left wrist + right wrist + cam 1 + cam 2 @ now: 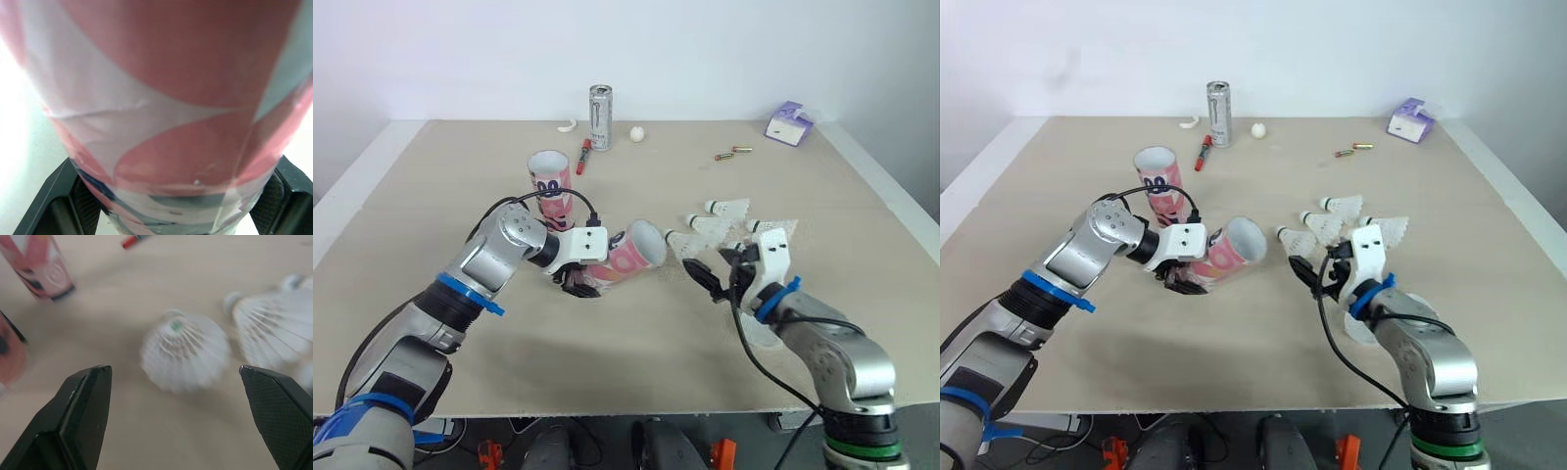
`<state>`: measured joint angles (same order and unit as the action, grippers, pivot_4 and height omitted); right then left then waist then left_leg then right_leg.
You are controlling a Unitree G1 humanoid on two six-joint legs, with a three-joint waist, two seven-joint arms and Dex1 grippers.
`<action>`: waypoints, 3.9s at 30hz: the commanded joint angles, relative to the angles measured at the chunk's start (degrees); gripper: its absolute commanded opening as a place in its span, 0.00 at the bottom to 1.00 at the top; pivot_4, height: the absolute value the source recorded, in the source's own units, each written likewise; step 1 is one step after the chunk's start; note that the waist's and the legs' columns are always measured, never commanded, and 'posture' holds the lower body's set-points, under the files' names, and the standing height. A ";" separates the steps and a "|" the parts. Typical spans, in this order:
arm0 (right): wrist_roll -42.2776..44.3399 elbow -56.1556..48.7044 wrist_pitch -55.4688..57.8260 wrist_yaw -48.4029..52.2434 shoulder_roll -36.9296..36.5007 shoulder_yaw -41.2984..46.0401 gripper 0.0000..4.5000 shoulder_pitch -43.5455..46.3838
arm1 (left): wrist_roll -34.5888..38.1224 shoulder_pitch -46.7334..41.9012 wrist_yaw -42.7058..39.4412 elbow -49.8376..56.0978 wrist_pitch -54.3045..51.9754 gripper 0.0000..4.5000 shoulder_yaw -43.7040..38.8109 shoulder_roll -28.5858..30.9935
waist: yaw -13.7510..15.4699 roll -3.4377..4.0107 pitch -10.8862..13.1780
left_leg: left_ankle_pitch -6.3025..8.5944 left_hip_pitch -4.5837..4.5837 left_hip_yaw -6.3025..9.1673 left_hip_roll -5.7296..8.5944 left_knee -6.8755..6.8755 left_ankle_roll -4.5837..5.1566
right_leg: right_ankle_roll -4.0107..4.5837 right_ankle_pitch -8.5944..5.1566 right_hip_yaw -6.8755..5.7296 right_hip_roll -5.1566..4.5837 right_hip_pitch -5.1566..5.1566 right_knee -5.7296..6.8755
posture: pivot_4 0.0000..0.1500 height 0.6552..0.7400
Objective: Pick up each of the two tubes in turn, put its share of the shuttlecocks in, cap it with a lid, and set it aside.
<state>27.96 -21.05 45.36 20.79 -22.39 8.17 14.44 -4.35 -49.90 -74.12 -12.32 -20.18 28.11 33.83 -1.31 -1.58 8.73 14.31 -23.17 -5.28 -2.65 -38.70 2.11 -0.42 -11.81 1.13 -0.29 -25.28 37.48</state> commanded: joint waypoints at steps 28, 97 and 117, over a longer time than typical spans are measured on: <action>-3.49 23.05 -1.24 -5.36 8.67 -1.84 0.39 17.56 | -1.17 1.62 0.94 1.63 -2.62 0.78 -0.58 -0.34 | -0.01 0.01 -0.01 | -0.03 -0.02 -0.04 -0.01 0.03 -0.04 | 0.01 -0.02 0.22 -0.02 -0.03 0.08 | 1.00 1.00; 1.25 -8.87 -4.92 42.81 -38.01 15.26 0.99 -11.27 | 11.77 8.34 3.57 1.91 0.91 0.78 -9.79 -13.25 | 1.77 0.08 -0.08 | 0.07 -0.05 0.04 0.25 0.06 0.14 | -0.25 -0.18 0.27 -0.32 0.16 -0.19 | 1.00 1.00; -2.73 2.18 -4.80 42.74 -44.23 8.72 0.99 -10.92 | 8.26 19.95 14.53 -11.14 32.53 0.78 -8.37 -24.48 | 1.65 0.02 -0.02 | -0.01 -0.04 -0.01 0.28 -0.05 0.38 | -0.28 0.06 0.48 -0.19 0.14 -0.23 | 1.00 1.00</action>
<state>24.53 -18.61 40.47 63.57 -65.91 16.80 1.88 3.73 -29.47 -59.61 -23.35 11.95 19.83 9.74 0.34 -1.56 8.71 14.30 -23.21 -5.28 -2.38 -38.75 2.49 -0.71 -11.75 1.60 -0.48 -25.13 37.25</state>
